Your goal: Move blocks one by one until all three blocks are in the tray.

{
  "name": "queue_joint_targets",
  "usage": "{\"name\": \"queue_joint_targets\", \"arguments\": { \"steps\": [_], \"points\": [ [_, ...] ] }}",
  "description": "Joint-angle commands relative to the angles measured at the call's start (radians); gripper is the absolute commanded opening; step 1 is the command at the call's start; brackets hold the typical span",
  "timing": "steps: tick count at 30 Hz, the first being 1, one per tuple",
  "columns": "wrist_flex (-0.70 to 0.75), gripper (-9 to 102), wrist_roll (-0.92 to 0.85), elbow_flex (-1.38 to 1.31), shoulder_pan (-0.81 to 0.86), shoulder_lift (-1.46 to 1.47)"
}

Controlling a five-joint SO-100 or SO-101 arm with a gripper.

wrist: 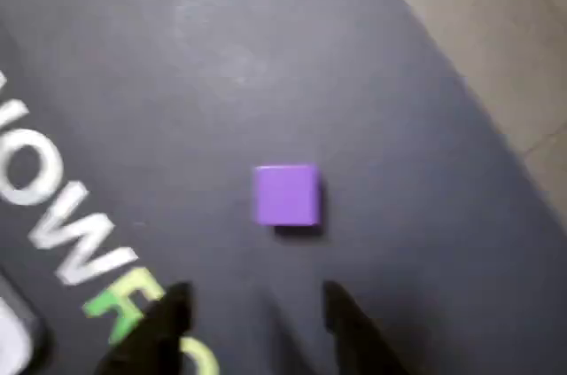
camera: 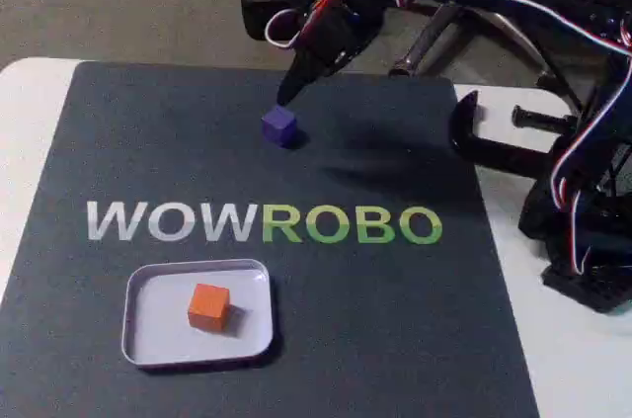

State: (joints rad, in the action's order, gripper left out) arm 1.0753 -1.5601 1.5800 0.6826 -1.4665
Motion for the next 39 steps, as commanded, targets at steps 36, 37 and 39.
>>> {"name": "queue_joint_targets", "arguments": {
  "steps": [36,37,39],
  "points": [
    [-0.1,24,0.092,-0.077,-0.037,0.138],
    [-0.1,24,0.106,-0.081,-0.049,0.147],
    [-0.1,24,0.12,-0.094,-0.063,0.167]
  ]
}}
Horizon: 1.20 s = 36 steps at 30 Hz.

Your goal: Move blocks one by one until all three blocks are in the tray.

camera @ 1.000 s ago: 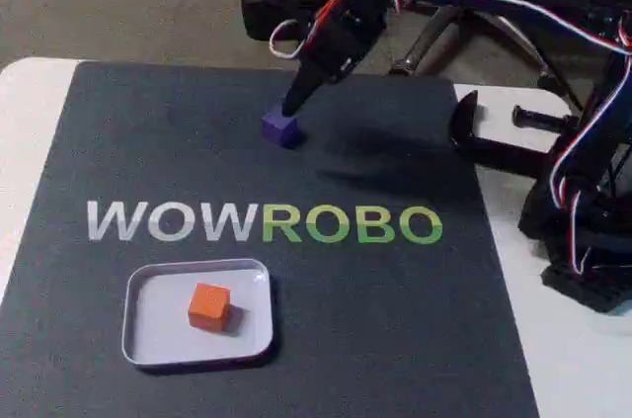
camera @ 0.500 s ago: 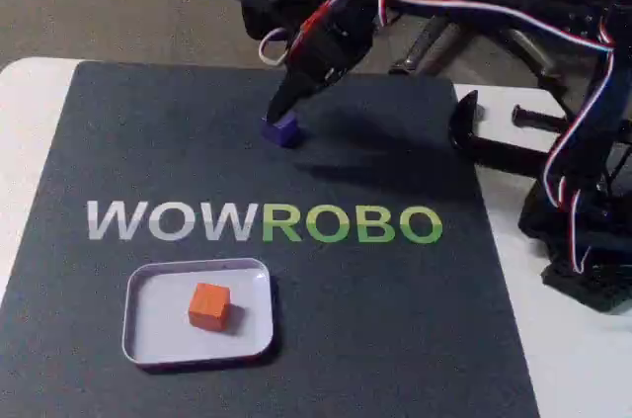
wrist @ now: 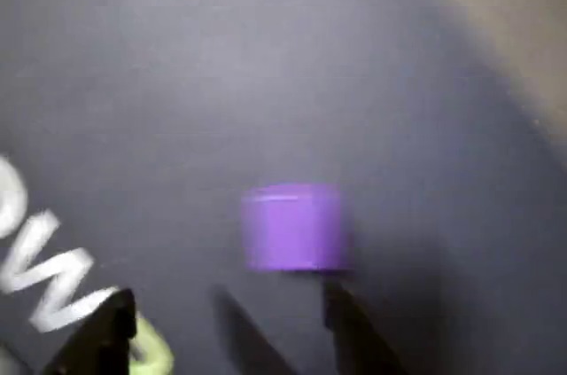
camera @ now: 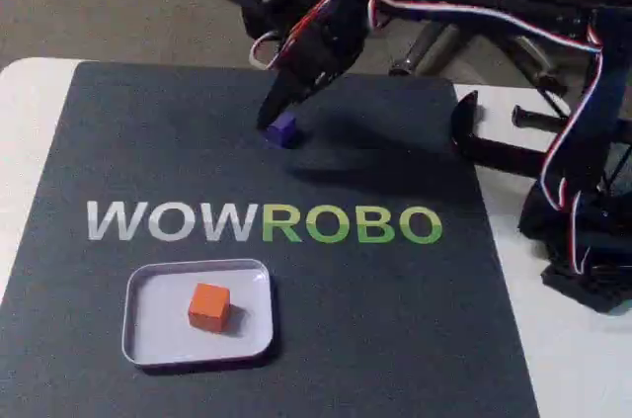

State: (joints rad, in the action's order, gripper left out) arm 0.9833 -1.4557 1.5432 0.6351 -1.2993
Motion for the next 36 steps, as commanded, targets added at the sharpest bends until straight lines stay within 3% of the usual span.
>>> {"name": "queue_joint_targets", "arguments": {
  "steps": [1,11,15,21,36],
  "points": [
    [-0.014,24,0.014,-0.064,-0.018,0.017],
    [0.04,24,0.037,-0.408,-0.02,0.219],
    [0.112,24,-0.008,-0.362,0.043,0.141],
    [0.064,24,-0.117,-0.202,0.106,0.028],
    [0.009,24,-0.187,-0.084,0.072,0.028]
  ]
}}
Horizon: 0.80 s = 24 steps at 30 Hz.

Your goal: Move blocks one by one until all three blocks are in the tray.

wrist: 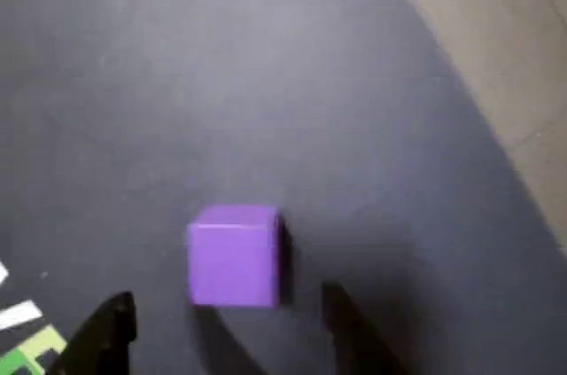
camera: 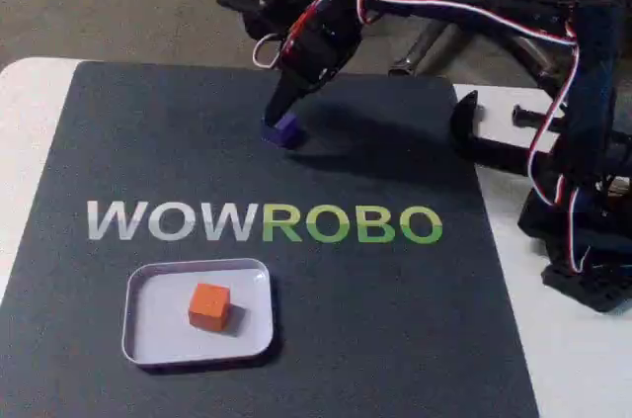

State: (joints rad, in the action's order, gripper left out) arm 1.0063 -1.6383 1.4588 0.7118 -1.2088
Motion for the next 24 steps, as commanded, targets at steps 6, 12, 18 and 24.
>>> {"name": "queue_joint_targets", "arguments": {
  "steps": [6,12,18,24],
  "points": [
    [-0.034,23,-0.006,0.0,0.002,-0.031],
    [-0.035,23,-0.017,0.002,0.014,-0.008],
    [-0.04,21,-0.035,0.002,0.012,0.021],
    [-0.048,21,-0.034,0.002,-0.002,0.049]
  ]
}}
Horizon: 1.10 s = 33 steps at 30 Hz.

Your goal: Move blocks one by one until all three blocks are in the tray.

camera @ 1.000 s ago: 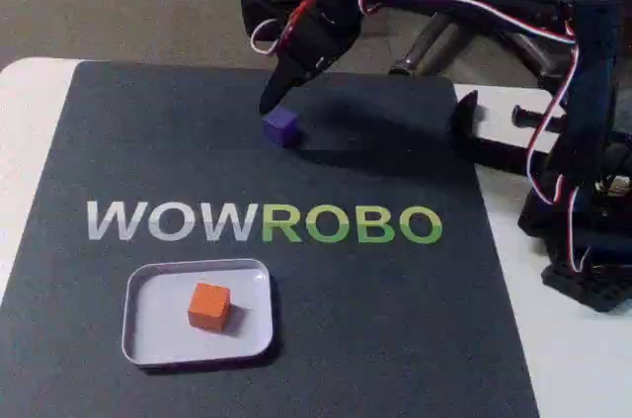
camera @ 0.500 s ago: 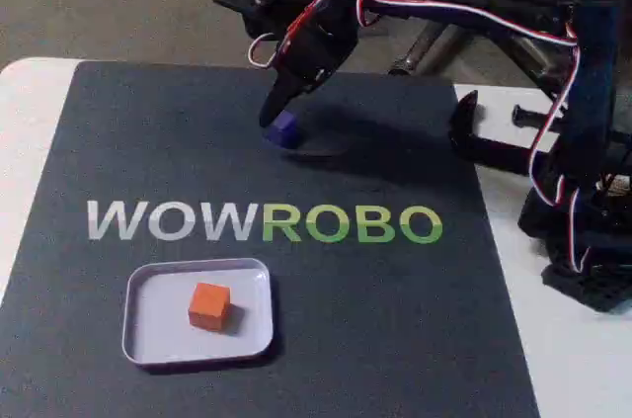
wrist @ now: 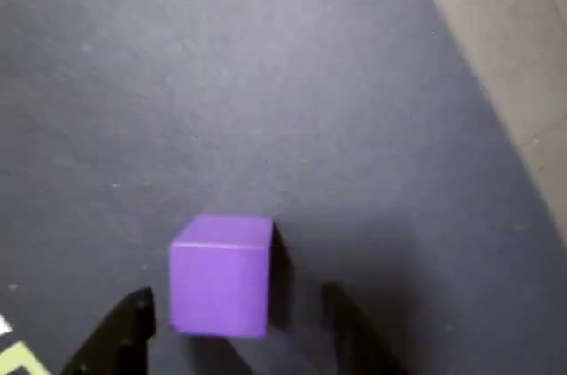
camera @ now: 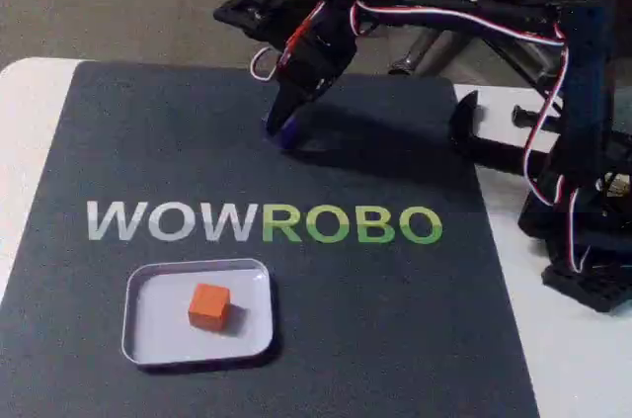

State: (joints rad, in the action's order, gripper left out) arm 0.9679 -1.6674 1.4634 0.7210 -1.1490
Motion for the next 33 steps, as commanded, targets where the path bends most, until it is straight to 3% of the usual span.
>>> {"name": "queue_joint_targets", "arguments": {
  "steps": [1,5,13,18,27,30,33],
  "points": [
    [-0.009,20,-0.005,-0.003,-0.012,-0.009],
    [-0.009,15,0.0,-0.003,-0.02,-0.002],
    [-0.025,-8,0.021,-0.003,-0.032,-0.008],
    [-0.046,-8,0.057,-0.003,-0.081,-0.075],
    [-0.067,-8,0.112,0.006,-0.311,-0.301],
    [-0.075,-8,-0.008,0.124,-0.373,-0.43],
    [-0.202,-8,-0.166,0.428,-0.428,-0.66]
  ]
}}
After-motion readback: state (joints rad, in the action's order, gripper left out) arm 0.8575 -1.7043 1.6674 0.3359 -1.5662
